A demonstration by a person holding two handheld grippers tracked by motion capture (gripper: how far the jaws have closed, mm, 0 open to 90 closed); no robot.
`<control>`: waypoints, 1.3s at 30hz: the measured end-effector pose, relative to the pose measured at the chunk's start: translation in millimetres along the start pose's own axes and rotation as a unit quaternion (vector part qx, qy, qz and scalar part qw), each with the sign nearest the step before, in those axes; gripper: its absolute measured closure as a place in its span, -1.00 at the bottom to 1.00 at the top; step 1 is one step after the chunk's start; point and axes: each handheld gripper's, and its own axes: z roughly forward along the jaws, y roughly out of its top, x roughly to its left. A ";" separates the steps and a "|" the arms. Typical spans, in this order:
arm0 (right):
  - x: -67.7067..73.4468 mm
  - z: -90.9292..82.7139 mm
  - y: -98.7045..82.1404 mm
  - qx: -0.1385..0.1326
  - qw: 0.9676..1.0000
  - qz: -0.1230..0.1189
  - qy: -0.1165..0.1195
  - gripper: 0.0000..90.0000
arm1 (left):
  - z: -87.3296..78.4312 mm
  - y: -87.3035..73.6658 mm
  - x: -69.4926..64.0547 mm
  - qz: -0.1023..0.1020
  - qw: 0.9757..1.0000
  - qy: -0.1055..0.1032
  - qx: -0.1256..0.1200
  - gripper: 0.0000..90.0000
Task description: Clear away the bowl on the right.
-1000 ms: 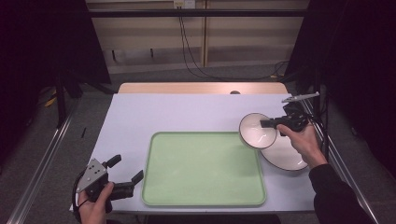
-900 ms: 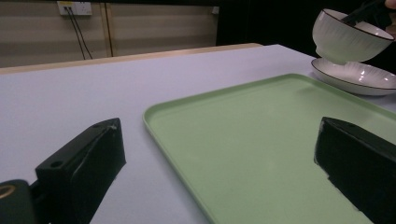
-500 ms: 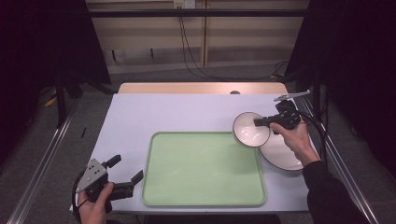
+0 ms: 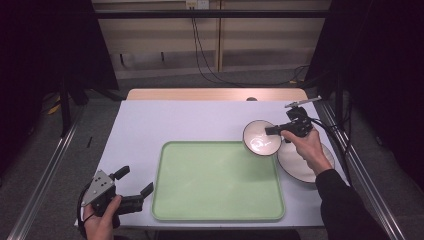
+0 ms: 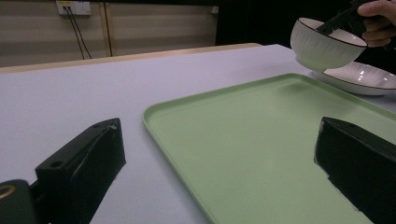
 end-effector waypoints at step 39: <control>-12.6 38.9 -4.1 0.061 0.997 0.026 -0.025 0.82 | 0.2 -0.1 0.0 0.000 1.000 -0.002 0.000 -0.96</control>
